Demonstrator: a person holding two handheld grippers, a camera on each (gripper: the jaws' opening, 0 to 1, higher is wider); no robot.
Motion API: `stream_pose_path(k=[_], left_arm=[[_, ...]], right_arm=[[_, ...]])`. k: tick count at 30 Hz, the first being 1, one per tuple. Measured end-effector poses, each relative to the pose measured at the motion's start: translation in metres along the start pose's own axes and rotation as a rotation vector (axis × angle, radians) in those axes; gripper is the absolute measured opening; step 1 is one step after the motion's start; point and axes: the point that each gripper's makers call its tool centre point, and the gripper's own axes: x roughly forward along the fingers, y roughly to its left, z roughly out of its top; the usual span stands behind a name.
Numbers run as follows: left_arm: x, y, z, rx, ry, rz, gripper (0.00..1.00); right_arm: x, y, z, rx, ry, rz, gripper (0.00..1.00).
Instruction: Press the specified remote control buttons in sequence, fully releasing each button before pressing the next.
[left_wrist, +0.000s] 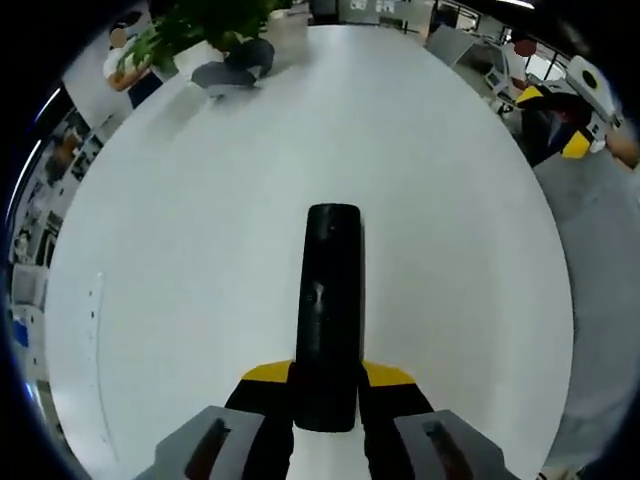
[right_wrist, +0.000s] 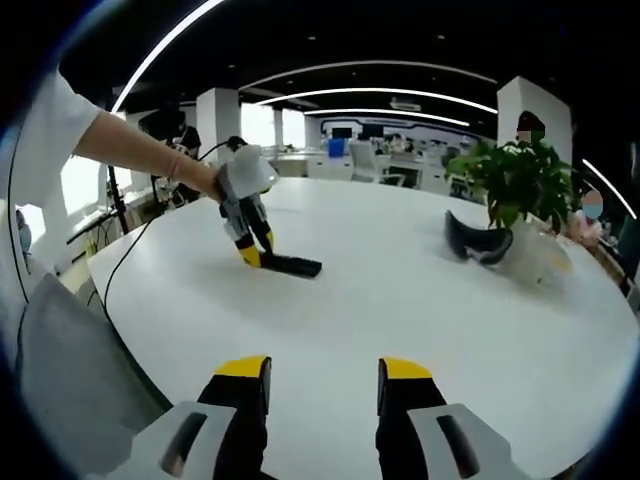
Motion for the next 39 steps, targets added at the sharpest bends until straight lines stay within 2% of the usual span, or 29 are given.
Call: stream_pose_path(k=[23,39], left_arm=[[-0.001,-0.039,-0.003,0.002,-0.013,0.005,0.24],[-0.003,-0.069,-0.005,0.017,-0.015,0.003,0.24]], right_arm=[[0.0,-0.003,-0.003,0.004,0.015,-0.008,0.39],[0.001,0.001,-0.008,-0.009,0.05,0.007,0.38]])
